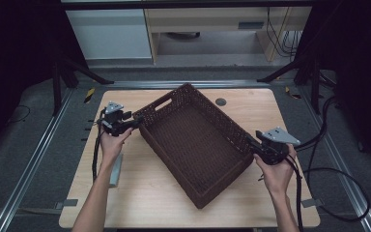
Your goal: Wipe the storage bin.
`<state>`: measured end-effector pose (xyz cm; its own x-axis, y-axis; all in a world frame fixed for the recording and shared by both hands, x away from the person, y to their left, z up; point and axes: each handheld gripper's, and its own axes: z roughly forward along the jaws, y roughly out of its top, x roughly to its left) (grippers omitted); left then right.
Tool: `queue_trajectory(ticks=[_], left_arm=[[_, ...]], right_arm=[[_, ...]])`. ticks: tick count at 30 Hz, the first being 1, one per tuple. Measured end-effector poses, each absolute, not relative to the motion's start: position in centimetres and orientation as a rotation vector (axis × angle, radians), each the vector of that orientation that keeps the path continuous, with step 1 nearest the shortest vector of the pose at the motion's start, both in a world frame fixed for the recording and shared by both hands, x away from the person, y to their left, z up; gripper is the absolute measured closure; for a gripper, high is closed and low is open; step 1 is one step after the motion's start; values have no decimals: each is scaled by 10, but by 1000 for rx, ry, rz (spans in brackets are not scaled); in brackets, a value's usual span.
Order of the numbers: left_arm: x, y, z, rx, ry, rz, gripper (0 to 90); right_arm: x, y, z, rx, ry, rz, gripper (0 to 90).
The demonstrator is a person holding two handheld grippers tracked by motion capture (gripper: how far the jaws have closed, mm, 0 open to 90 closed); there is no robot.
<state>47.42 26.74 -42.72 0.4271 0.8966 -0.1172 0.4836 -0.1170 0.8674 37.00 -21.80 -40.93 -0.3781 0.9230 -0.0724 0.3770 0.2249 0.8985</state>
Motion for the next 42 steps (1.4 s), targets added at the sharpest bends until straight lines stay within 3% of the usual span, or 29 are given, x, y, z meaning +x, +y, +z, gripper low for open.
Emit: queue_trajectory(ticks=[10,17,28,31,35,42], left_arm=[[449,266,-422,1812,1185,619,420],[429,274,-423,1778,1179,599,413],[443,281,-426,1805,1199,521,431],[438,279,-428,1795,1178,498,537],[430,276,-425,1818,1186,514,540],[405,276,-425,1805,1173,518,536]], right_arm=[[358,-219,-408,1227,1871,1130,471],[357,-217,-415,1272,1879,1094,518],[371,-221,-426,1266,1855,1087,583],[375,-222,-428,1282,1837,1108,582],[372,-220,-423,1290,1847,1103,510],[360,-211,-420,1277,1890,1157,465]])
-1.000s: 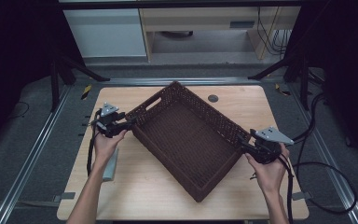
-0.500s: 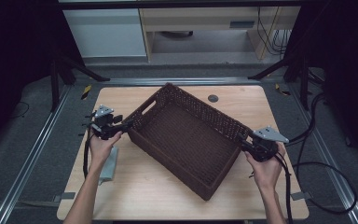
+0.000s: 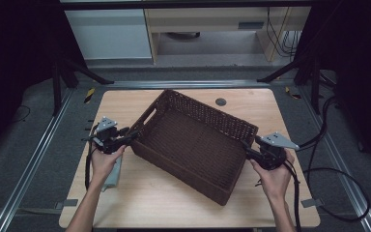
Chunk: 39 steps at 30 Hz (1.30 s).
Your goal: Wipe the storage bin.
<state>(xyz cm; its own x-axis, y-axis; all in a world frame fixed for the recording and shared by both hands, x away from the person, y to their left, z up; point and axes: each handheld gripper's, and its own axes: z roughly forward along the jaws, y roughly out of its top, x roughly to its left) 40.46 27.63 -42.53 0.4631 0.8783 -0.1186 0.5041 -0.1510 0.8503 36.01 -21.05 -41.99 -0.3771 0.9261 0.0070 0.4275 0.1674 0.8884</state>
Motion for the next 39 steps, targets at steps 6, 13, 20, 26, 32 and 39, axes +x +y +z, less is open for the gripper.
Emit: queue_trajectory(ticks=[6,13,20,26,32,39], left_arm=[[385,276,-424,1816,1153,526,523],[389,279,-420,1812,1145,531,556],[389,277,-431,1851,1141,498,701],[379,274,-431,1850,1156,503,715],[364,272,-432,1840,1160,497,687],[347,270,-433,1834,1134,510,648]], right_arm=[[357,-205,-426,1247,1937,1114,567],[365,-207,-428,1239,1907,1110,609],[376,-209,-428,1270,1891,1103,580],[364,-211,-420,1265,1882,1156,536],[354,-209,-421,1263,1952,1183,540],[355,-210,-426,1261,1971,1136,636]])
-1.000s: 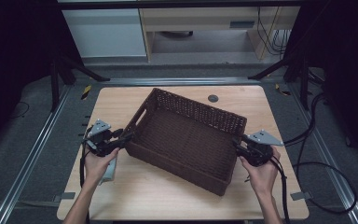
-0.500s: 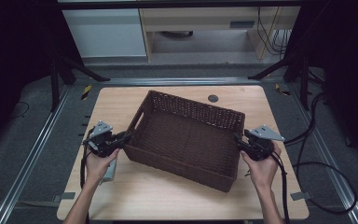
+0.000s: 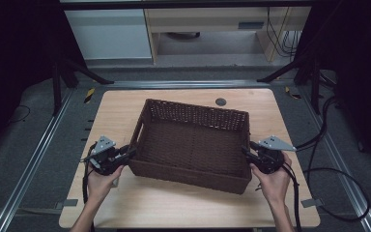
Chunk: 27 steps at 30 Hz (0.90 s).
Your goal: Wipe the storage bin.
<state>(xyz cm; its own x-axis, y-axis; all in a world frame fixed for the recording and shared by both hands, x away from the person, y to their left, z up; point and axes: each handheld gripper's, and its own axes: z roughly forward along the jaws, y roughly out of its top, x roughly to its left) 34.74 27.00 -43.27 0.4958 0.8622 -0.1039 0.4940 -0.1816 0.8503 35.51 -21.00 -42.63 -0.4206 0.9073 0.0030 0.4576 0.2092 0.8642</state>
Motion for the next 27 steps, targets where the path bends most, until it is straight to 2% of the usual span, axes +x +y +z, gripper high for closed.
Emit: queue_trajectory(ticks=[9,12,17,27], left_arm=[[348,276,-427,1787,1102,474,599],[348,274,-428,1800,1086,472,658],[342,271,-427,1812,1093,497,679],[318,264,-427,1799,1102,516,669]], right_arm=[[366,-215,-430,1254,1930,1153,679],[370,-215,-430,1265,1928,1151,675],[368,-215,-427,1260,1929,1162,627],[367,-221,-432,1263,1973,1152,643]])
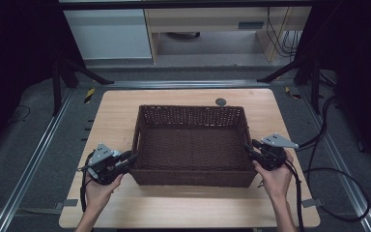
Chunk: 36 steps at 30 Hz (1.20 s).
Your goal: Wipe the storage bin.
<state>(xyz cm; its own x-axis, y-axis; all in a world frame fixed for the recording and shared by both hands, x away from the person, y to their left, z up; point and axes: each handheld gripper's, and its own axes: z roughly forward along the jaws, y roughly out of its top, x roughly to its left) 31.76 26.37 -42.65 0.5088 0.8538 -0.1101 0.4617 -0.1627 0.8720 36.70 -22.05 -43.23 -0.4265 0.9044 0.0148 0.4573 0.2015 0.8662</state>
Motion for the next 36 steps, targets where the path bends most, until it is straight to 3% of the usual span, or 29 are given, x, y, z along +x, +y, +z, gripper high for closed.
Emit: queue_trajectory(ticks=[8,15,22,36], left_arm=[[314,264,-427,1785,1097,511,663],[311,277,-422,1762,1069,527,546],[304,315,-418,1722,1132,603,469],[311,349,-469,1903,1322,582,433]], right_arm=[[366,-220,-433,1250,1974,1164,683],[362,-221,-433,1251,1976,1165,683],[356,-224,-433,1252,1973,1164,683],[353,-224,-434,1235,1958,1170,669]])
